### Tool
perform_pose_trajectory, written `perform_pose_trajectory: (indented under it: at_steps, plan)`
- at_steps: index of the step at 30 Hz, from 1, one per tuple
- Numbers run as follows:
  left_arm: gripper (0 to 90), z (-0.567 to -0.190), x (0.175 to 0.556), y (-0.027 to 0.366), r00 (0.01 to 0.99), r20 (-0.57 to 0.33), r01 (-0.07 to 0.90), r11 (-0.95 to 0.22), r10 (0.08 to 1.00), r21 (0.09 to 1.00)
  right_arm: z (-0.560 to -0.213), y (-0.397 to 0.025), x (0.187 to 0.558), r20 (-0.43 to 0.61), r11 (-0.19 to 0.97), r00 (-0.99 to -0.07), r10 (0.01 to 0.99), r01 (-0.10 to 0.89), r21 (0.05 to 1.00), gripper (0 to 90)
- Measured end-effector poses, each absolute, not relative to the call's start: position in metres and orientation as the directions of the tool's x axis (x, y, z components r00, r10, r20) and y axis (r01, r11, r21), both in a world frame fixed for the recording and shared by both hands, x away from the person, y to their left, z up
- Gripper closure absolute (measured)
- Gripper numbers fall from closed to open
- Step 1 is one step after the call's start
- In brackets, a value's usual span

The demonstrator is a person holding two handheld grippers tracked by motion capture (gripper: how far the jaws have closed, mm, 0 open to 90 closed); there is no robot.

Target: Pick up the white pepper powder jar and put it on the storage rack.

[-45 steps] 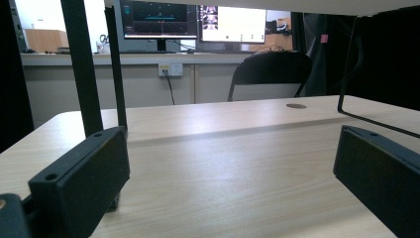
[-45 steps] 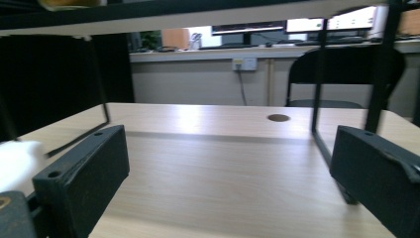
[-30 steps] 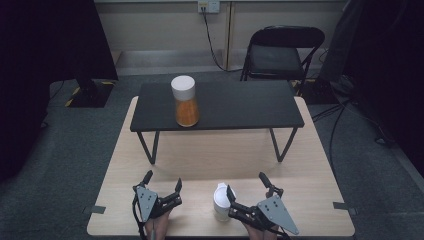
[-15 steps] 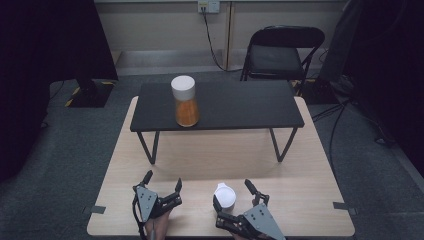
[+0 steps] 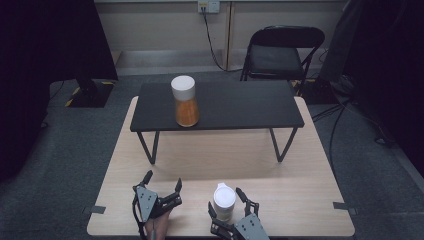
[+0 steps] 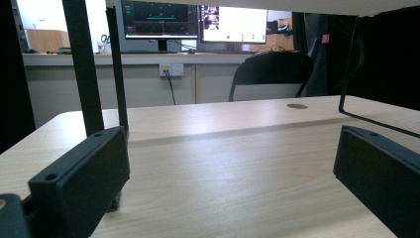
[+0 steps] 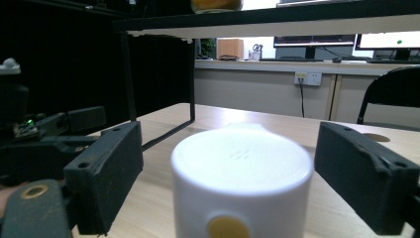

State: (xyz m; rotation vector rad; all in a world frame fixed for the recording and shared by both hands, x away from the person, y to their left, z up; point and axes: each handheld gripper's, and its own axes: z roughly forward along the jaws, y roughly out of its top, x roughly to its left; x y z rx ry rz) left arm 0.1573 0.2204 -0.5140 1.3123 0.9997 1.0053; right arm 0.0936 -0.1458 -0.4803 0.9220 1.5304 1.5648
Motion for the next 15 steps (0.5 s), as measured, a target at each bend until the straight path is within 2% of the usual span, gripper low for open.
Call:
perform_pose_trajectory:
  at_steps: [2, 5, 15]
  plan:
    - [0.1, -0.5139, 0.1573, 0.2204, 0.271, -0.006, -0.011, 0.009, 0.963, 1.0, -0.4834, -0.1422, 0.0917, -0.034, 0.02, -0.449, 0.893, -0.037, 0.999, 12.6]
    - [0.1, -0.5139, 0.1573, 0.2204, 0.271, -0.005, -0.011, 0.008, 0.963, 1.0, -0.4832, -0.1405, 0.0925, -0.021, 0.019, -0.446, 0.895, -0.009, 1.0, 13.3]
    - [0.0, -0.514, 0.1575, 0.2212, 0.277, -0.005, -0.011, 0.009, 0.961, 1.0, -0.4776, -0.1383, 0.0973, -0.009, 0.033, -0.426, 0.905, 0.05, 0.998, 24.3]
